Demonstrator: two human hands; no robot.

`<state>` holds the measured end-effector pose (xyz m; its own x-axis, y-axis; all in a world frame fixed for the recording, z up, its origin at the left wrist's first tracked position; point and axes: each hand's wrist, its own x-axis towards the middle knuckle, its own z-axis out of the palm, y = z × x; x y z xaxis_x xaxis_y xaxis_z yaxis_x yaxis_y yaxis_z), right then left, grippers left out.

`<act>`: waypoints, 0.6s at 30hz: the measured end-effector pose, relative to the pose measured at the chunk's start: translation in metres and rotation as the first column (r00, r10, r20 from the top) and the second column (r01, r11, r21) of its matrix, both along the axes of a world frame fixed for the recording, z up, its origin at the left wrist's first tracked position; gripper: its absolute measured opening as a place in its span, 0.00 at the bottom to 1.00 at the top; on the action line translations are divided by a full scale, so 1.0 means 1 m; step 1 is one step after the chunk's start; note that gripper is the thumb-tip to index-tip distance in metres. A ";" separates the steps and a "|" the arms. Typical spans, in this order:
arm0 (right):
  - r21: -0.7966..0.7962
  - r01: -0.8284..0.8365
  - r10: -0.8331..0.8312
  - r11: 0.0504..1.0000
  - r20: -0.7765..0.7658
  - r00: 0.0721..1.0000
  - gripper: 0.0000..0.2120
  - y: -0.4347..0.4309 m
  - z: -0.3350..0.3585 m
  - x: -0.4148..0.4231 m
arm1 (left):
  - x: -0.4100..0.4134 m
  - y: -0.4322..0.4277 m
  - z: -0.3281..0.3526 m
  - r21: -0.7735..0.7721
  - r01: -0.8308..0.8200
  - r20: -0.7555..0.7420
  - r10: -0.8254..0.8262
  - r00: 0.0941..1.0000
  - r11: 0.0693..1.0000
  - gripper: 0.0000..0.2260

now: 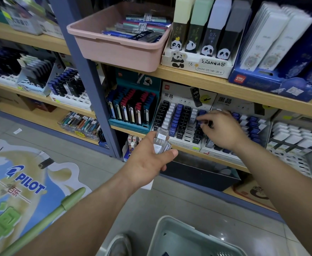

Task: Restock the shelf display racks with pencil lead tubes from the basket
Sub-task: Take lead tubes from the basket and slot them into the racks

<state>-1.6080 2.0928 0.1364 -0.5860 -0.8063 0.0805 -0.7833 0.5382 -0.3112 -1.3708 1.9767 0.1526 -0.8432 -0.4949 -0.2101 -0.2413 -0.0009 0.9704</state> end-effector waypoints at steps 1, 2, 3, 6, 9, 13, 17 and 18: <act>-0.124 0.006 0.001 0.992 0.057 0.998 0.11 0.003 0.006 0.014 | -0.001 0.000 -0.001 -0.006 0.004 -0.004 -0.004 1.000 1.000 0.12; -0.238 0.010 0.019 0.971 0.120 0.993 0.09 0.007 0.013 0.030 | -0.001 0.001 0.000 -0.006 0.009 -0.002 -0.009 1.000 1.000 0.12; -0.318 0.008 0.052 0.948 0.181 0.982 0.06 0.010 0.019 0.047 | -0.002 0.002 0.000 -0.004 0.016 -0.005 -0.016 1.000 1.000 0.12; -0.411 0.007 0.197 0.912 0.452 0.870 0.03 0.020 0.033 0.086 | -0.006 0.006 0.001 0.004 0.042 0.001 -0.042 0.999 0.999 0.14; -0.418 0.040 0.261 0.908 0.637 0.726 0.04 0.028 0.039 0.099 | -0.011 0.010 0.002 -0.044 0.104 0.033 -0.103 0.994 0.994 0.23; -0.322 0.015 0.233 0.947 0.715 0.660 0.16 0.040 0.044 0.097 | -0.016 0.027 0.007 -0.058 0.182 0.043 -0.179 0.983 0.982 0.21; -0.290 0.022 0.220 0.957 0.773 0.595 0.14 0.052 0.046 0.091 | -0.021 0.036 0.006 -0.048 0.231 0.028 -0.230 0.973 0.972 0.19; -0.294 0.035 0.220 0.955 0.786 0.577 0.12 0.054 0.046 0.089 | -0.022 0.036 0.006 -0.044 0.220 0.053 -0.218 0.975 0.974 0.23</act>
